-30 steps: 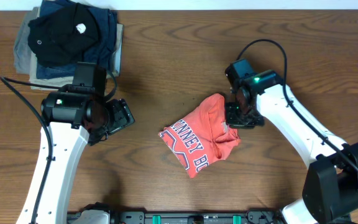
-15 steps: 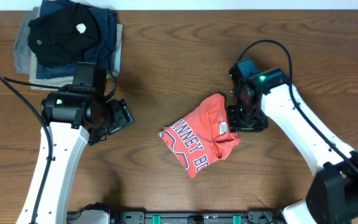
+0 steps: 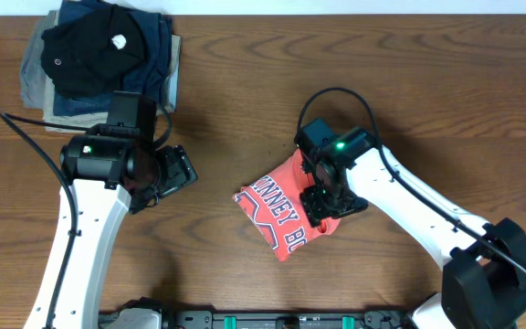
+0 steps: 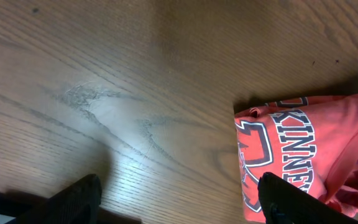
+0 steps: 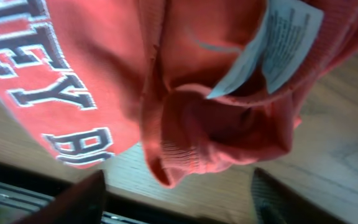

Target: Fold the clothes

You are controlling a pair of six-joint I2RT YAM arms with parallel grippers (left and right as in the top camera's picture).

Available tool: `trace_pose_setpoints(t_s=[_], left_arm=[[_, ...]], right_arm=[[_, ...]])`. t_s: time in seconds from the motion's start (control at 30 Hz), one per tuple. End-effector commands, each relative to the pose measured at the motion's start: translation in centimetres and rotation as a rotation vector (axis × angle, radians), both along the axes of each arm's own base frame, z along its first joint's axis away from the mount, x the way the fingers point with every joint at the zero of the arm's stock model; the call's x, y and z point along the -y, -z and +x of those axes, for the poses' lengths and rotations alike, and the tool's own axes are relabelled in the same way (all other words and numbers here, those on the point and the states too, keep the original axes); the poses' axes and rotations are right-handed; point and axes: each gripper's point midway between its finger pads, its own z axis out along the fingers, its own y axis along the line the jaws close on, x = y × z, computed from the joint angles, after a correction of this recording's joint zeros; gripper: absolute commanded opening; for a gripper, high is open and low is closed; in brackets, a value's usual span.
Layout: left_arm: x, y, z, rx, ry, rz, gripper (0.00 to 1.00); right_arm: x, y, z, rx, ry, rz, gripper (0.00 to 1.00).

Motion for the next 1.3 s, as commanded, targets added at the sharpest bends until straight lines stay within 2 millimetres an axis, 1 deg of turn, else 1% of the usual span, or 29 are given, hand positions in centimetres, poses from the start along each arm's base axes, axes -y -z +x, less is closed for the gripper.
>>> trace_pose_setpoints(t_s=[0.0, 0.07, 0.2, 0.33, 0.4, 0.47, 0.53, 0.63, 0.7, 0.73, 0.83, 0.9, 0.97, 1.07, 1.1, 1.17, 1.27], left_arm=[[-0.3, 0.4, -0.2, -0.020, 0.010, 0.018, 0.81], [-0.4, 0.4, -0.3, -0.022, 0.010, 0.018, 0.81], [-0.4, 0.5, -0.3, -0.022, 0.010, 0.018, 0.82], [-0.4, 0.5, -0.3, -0.023, 0.010, 0.018, 0.81], [-0.4, 0.5, -0.3, -0.023, 0.010, 0.018, 0.81], [-0.4, 0.5, -0.3, -0.023, 0.010, 0.018, 0.81], [-0.4, 0.5, -0.3, -0.022, 0.010, 0.018, 0.81], [-0.4, 0.4, -0.3, -0.022, 0.010, 0.018, 0.81], [-0.4, 0.5, -0.3, -0.022, 0.010, 0.018, 0.81], [-0.4, 0.5, -0.3, -0.023, 0.010, 0.018, 0.81], [-0.4, 0.5, -0.3, -0.023, 0.010, 0.018, 0.81], [-0.4, 0.5, -0.3, -0.023, 0.010, 0.018, 0.81], [-0.4, 0.5, -0.3, -0.022, 0.010, 0.018, 0.82], [-0.4, 0.5, -0.3, -0.022, 0.010, 0.018, 0.82], [-0.4, 0.5, -0.3, -0.022, 0.010, 0.018, 0.82], [-0.4, 0.5, -0.3, -0.022, 0.010, 0.018, 0.82], [-0.4, 0.5, -0.3, -0.022, 0.010, 0.018, 0.82]], right_arm=[[0.7, 0.3, 0.3, 0.025, -0.005, -0.049, 0.56], [0.7, 0.3, 0.4, 0.028, -0.006, -0.047, 0.51], [0.7, 0.4, 1.1, 0.059, -0.011, -0.055, 0.51], [0.4, 0.9, 1.4, 0.077, -0.010, -0.042, 0.44], [0.6, 1.4, 1.2, 0.073, -0.010, -0.044, 0.45], [0.8, 1.8, 0.9, 0.063, -0.011, -0.052, 0.50], [1.0, 2.0, 0.6, 0.054, -0.011, -0.059, 0.50], [1.1, 2.1, 0.5, 0.053, -0.012, -0.060, 0.48], [1.1, 2.1, 0.6, 0.056, -0.011, -0.059, 0.43], [1.1, 2.1, 0.7, 0.062, -0.011, -0.064, 0.36], [1.4, 2.1, 1.0, 0.078, -0.011, -0.081, 0.21], [2.1, 2.1, 1.4, 0.099, 0.022, -0.117, 0.12], [2.4, 2.1, 1.6, 0.109, 0.044, -0.132, 0.01], [2.8, 2.0, 2.0, 0.116, 0.066, -0.139, 0.01], [3.2, 1.8, 2.2, 0.125, 0.093, -0.160, 0.01], [4.0, 1.3, 2.7, 0.142, 0.144, -0.193, 0.01], [4.5, 0.1, 3.5, 0.155, 0.181, -0.199, 0.01]])
